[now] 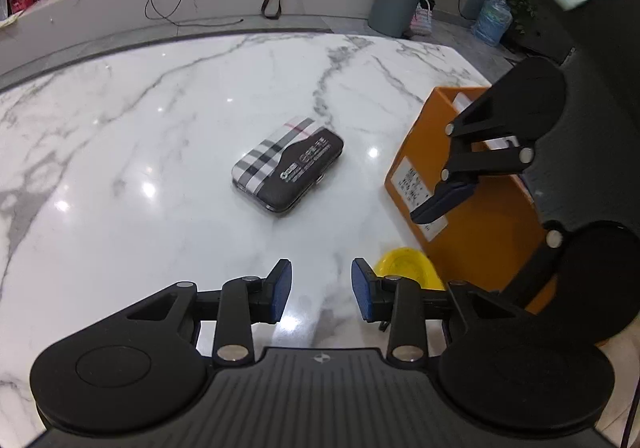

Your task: Organize rigid objects

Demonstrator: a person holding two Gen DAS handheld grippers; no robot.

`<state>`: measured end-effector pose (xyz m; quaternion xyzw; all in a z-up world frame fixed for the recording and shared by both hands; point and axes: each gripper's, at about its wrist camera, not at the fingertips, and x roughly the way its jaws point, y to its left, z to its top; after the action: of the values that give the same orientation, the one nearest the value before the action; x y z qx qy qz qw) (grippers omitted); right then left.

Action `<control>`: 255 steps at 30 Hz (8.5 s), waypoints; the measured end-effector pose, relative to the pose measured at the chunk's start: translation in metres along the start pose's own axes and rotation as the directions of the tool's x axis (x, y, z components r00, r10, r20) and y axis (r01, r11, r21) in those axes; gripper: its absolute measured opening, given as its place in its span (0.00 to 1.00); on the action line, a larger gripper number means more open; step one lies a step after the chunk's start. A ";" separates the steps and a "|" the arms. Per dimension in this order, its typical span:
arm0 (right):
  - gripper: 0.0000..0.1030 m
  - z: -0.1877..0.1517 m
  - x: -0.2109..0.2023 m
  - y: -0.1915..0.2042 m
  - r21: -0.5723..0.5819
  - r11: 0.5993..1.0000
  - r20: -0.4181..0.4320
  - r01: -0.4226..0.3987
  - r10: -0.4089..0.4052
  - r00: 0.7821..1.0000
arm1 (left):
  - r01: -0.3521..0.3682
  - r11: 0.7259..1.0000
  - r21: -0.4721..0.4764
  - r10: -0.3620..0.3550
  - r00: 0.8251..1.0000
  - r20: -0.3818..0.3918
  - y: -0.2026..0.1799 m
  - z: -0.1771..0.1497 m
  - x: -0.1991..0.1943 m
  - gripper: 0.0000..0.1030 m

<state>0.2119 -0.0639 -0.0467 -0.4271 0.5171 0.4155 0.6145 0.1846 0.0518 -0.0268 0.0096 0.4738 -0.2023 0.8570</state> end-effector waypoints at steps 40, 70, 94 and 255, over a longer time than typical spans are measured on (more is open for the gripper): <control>0.50 -0.019 -0.087 0.018 0.246 0.963 0.206 0.114 -0.167 0.964 | 0.032 0.998 0.046 -0.039 0.988 0.151 -0.006 -0.002 -0.030 0.35; 0.50 -0.232 -0.003 -0.106 0.422 0.859 -0.082 0.290 -0.283 0.956 | -0.161 0.888 0.430 0.175 0.984 0.007 -0.016 0.077 0.079 0.75; 0.63 -0.238 0.013 -0.101 0.238 0.909 -0.048 0.342 -0.341 0.939 | -0.059 0.892 0.448 0.139 0.979 -0.149 -0.017 0.096 0.130 0.85; 0.97 -0.225 -0.057 0.155 0.951 0.307 0.263 -0.024 -0.769 0.583 | -0.344 0.927 -0.153 0.376 0.852 0.365 -0.141 -0.116 -0.072 0.89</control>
<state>-0.0054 -0.2378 -0.0279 0.0404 0.2481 0.0248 0.9676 0.0065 -0.0291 -0.0072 0.0227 0.2923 -0.0165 0.9559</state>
